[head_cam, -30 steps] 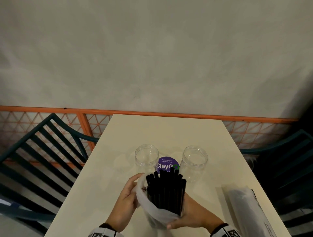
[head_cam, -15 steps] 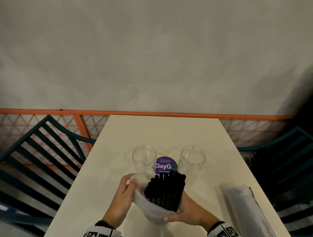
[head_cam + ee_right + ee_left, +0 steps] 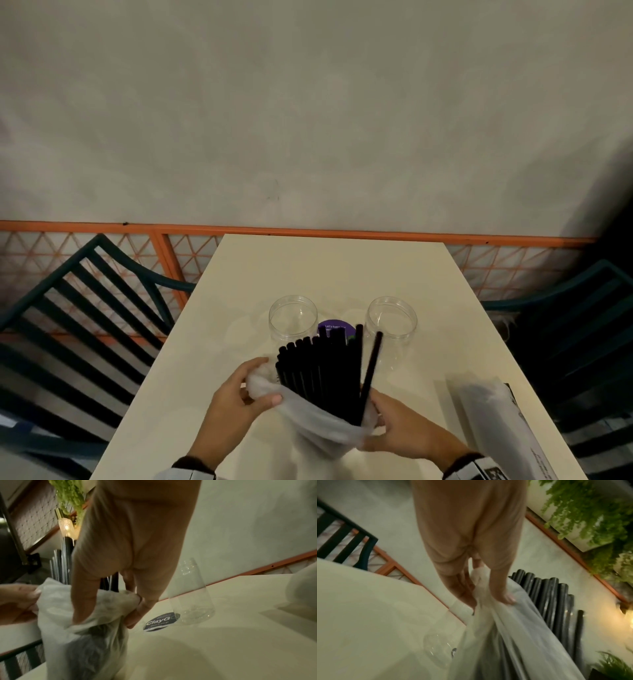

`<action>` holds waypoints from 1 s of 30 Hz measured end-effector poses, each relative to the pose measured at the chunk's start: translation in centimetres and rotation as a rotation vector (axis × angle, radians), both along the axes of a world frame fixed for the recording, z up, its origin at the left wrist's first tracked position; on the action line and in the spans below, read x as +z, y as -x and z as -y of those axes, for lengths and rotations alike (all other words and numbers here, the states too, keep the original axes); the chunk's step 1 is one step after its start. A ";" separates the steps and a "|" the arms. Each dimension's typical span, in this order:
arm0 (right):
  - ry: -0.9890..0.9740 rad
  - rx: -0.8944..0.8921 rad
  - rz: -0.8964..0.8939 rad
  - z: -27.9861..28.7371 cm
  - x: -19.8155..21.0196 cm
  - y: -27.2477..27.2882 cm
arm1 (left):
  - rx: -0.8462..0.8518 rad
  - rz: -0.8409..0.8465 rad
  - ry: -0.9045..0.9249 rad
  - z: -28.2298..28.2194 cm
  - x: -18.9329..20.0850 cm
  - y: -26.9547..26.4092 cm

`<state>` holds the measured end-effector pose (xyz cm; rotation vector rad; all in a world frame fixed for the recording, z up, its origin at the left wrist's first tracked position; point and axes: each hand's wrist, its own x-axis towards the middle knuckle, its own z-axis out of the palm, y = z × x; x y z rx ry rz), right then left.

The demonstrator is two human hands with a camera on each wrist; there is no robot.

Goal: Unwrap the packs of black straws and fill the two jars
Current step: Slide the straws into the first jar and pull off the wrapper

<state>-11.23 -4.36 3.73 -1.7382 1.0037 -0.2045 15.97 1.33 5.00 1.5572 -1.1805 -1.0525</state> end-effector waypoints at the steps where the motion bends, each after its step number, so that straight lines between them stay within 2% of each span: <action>1: 0.003 -0.034 0.031 0.0 0.1 0.2 | 0.063 0.002 0.014 0.1 -0.3 0.1; 6: 0.048 -0.180 0.101 -0.2 0.5 -0.1 | 0.221 0.048 0.056 0.3 -0.1 1.5; 11: 0.178 -0.524 0.091 0.3 0.2 -1.1 | 0.172 0.271 0.198 0.1 0.4 3.7; 14: 0.236 -0.692 0.081 0.4 -0.4 -2.0 | 0.135 0.265 0.188 -0.2 0.7 5.4; 16: 0.252 -0.743 0.098 0.3 -0.9 -2.8 | 0.144 0.246 0.192 -0.4 0.8 6.3; 20: 0.198 -0.704 0.204 -0.7 -0.7 -3.6 | 0.226 0.124 0.099 -0.3 0.8 6.7; 25: -0.061 -0.479 0.445 -2.0 0.1 -2.8 | 0.283 0.061 0.015 0.0 0.9 6.0; 28: -0.084 -0.433 0.419 -1.9 -0.2 -2.5 | 0.265 0.051 -0.009 0.0 0.6 6.0; 30: -0.004 -0.491 0.382 -1.5 -0.3 -2.7 | 0.227 0.046 -0.009 -0.1 0.9 6.1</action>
